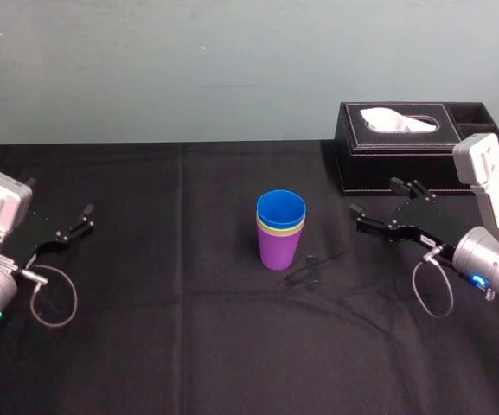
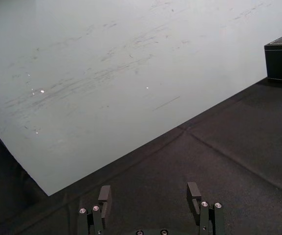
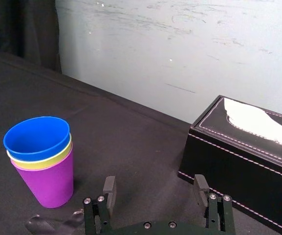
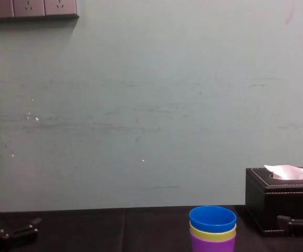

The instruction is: Stack the three plastic cups sequentially using one hand.

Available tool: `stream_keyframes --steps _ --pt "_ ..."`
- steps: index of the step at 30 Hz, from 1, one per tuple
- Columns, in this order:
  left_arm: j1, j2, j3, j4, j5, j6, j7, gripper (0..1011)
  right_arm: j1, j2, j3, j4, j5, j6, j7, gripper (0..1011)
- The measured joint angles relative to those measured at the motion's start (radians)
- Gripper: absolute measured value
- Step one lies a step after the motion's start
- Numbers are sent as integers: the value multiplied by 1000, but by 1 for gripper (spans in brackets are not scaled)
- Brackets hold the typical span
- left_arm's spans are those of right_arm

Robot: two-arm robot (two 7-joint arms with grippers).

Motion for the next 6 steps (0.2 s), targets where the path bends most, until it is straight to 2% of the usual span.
stream_keyframes --steps 6 --pt "0 0 0 0 0 0 0 1010 1 1 -2 -4 1 1 0 1003"
